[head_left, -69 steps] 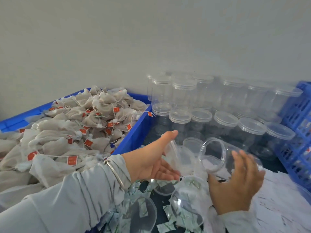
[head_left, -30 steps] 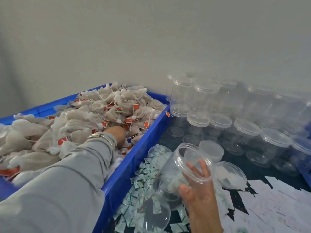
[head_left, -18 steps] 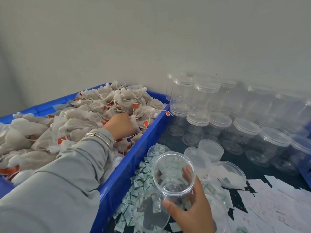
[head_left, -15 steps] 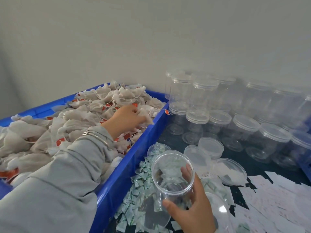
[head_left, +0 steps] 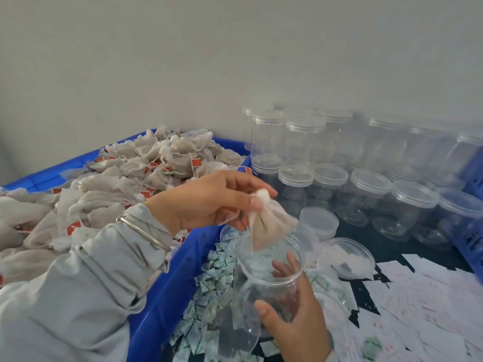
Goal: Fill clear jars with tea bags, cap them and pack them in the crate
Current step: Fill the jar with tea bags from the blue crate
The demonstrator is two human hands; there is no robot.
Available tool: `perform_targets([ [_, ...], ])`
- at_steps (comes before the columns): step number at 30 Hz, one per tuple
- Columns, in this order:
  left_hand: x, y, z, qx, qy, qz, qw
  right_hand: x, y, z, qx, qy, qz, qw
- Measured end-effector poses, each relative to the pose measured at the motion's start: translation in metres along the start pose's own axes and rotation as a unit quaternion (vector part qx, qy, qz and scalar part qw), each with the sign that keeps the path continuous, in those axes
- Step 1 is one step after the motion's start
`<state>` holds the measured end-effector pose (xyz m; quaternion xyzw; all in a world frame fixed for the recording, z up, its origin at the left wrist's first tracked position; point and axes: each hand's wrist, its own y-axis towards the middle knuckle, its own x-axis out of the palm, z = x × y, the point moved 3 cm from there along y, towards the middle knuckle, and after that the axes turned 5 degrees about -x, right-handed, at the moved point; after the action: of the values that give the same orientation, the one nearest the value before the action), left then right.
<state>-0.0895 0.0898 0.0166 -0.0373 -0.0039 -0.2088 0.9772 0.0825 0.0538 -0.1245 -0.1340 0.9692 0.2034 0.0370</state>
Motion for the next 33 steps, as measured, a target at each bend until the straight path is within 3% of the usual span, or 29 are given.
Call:
perform_targets([
  [3,-0.001,-0.003,0.004,0.021,-0.089,-0.044,0.995,-0.001,0.0,-0.002,-0.001,0.031,-0.009,0.999],
  [7,-0.006,-0.004,0.007,0.028,-0.087,0.015,0.996,-0.001,-0.001,0.002,0.012,0.027,-0.009,1.0],
  [14,-0.035,0.009,-0.009,-0.007,-0.055,0.224,0.973,-0.001,-0.002,0.003,0.026,0.038,0.002,0.999],
  [18,-0.074,0.014,-0.021,-0.007,-0.007,0.392,0.92,0.001,-0.001,-0.002,0.026,0.046,-0.003,0.999],
  [21,-0.104,0.019,-0.032,-0.027,0.112,0.475,0.872,0.007,0.006,-0.009,0.031,0.057,-0.013,0.998],
  [25,-0.13,0.036,-0.035,-0.062,0.297,0.468,0.83,0.019,0.016,-0.01,0.049,0.089,-0.021,0.995],
  [30,-0.125,0.079,-0.045,-0.061,0.417,0.387,0.82,0.031,0.014,-0.001,0.07,0.091,-0.017,0.993],
  [33,-0.126,0.095,-0.053,-0.089,0.5,0.351,0.786,0.035,0.022,0.001,0.07,0.109,0.0,0.992],
])
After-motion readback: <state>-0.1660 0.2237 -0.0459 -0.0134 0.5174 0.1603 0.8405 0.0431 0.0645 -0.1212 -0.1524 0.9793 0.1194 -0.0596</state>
